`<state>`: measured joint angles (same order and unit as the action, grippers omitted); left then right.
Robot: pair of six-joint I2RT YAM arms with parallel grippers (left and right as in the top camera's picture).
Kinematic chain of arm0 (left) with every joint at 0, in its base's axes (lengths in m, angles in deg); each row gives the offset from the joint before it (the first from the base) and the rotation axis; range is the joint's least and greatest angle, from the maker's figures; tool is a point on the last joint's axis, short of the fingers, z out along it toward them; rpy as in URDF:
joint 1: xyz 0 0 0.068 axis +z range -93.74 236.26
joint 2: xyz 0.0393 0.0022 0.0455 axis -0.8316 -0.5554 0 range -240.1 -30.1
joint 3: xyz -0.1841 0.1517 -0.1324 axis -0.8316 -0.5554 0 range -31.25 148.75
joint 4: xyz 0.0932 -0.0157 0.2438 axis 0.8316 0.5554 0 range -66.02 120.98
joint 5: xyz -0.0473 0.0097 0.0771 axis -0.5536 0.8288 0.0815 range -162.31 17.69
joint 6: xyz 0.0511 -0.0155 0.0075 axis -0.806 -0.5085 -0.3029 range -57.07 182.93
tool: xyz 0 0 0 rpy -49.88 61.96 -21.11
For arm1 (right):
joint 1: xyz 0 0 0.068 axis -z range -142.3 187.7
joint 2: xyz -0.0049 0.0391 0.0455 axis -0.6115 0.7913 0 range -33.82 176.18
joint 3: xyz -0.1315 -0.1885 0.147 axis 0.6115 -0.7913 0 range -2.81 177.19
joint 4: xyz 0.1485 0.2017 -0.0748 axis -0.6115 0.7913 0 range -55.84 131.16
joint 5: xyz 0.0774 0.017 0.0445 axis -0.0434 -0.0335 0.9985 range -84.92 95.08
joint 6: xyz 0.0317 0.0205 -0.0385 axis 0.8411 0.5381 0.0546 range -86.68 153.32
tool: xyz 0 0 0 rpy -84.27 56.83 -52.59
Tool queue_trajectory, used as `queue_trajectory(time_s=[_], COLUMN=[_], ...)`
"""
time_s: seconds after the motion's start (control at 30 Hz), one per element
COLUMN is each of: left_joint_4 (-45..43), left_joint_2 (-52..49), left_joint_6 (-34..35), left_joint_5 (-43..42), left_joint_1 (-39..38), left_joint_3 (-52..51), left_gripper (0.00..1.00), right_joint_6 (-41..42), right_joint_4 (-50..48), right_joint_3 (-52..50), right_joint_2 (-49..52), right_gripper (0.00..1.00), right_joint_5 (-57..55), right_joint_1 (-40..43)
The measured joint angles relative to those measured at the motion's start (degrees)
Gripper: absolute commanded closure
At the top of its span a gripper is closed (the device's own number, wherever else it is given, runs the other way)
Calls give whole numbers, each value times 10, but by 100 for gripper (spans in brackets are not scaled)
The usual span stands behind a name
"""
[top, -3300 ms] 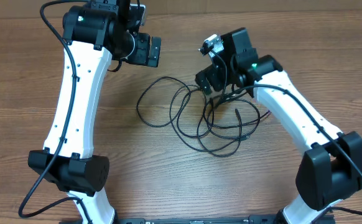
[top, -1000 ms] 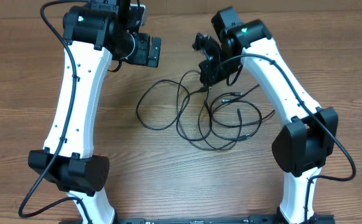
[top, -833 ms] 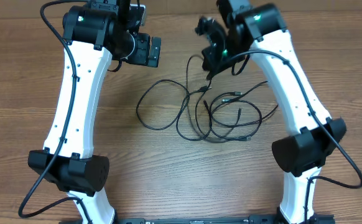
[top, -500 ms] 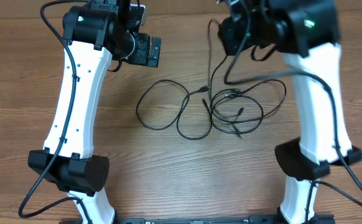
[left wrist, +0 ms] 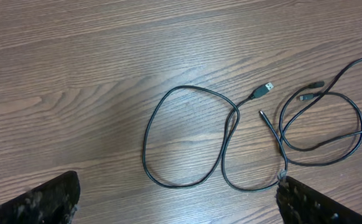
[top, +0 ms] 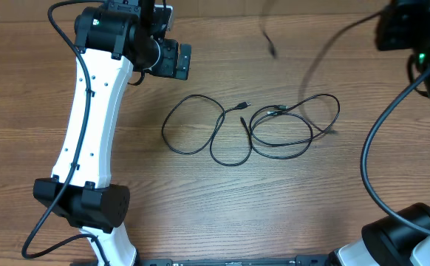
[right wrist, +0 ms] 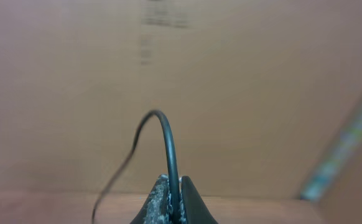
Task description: Untangle cables
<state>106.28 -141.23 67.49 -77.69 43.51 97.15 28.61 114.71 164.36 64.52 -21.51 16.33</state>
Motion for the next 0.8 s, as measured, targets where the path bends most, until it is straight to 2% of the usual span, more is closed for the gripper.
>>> queue_trajectory(time_s=[0.03, 0.1, 0.23, 0.37, 0.47, 0.57, 0.8], left_joint_4=[0, 0, 0, 0, 0, 0, 0], left_joint_2=[0, 0, 0, 0, 0, 0, 0], left_joint_6=[0, 0, 0, 0, 0, 0, 0], left_joint_5=[0, 0, 0, 0, 0, 0, 0], left_joint_1=[0, 0, 0, 0, 0, 0, 0], left_joint_3=[0, 0, 0, 0, 0, 0, 0], left_gripper=[0, 0, 0, 0, 1, 0, 1], right_joint_6=[0, 14, 37, 66, 93, 132, 172], right_joint_4=[0, 6, 24, 56, 86, 117, 163], right_joint_3=[0, -1, -2, -2, -2, -2, -3], right_joint_2=[0, 7, 9, 9, 9, 9, 16], right_gripper=[96, 96, 96, 96, 96, 96, 96], right_joint_5=[-20, -148, -290, -363, -368, -347, -157], right_joint_1=[0, 0, 0, 42, 94, 187, 422])
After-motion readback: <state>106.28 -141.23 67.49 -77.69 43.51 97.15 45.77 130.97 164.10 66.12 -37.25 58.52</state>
